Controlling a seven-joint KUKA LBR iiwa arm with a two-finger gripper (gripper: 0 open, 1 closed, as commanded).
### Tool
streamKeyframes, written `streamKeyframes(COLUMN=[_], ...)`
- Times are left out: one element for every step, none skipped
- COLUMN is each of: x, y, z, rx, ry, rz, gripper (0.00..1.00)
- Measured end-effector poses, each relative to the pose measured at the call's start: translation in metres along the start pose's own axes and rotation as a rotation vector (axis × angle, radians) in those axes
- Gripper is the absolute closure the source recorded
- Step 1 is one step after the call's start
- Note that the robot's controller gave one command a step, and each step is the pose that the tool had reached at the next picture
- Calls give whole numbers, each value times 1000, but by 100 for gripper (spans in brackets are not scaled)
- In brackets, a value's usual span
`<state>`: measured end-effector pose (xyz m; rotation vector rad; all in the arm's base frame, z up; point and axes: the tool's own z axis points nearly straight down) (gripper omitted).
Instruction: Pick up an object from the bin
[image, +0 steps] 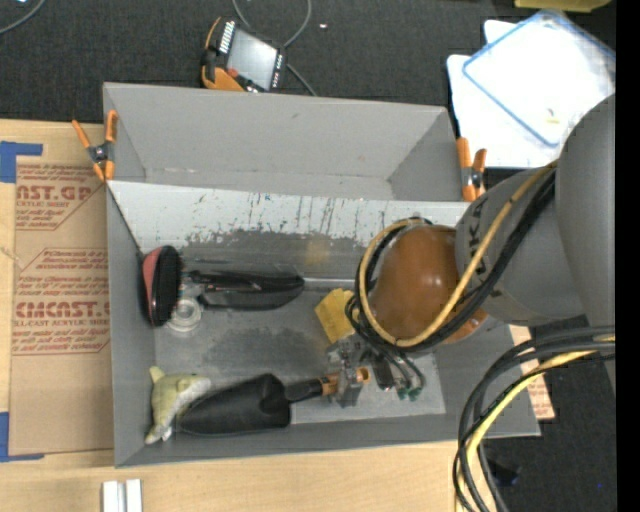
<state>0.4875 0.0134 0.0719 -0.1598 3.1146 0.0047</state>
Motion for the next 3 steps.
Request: streamKeyframes(x=[2,-1,-2], y=[1,0,1], z=[-39,-78,-102], rx=[-1,0,1], ry=[10,3,4], rz=[0,0,0], gripper=[100,100,100])
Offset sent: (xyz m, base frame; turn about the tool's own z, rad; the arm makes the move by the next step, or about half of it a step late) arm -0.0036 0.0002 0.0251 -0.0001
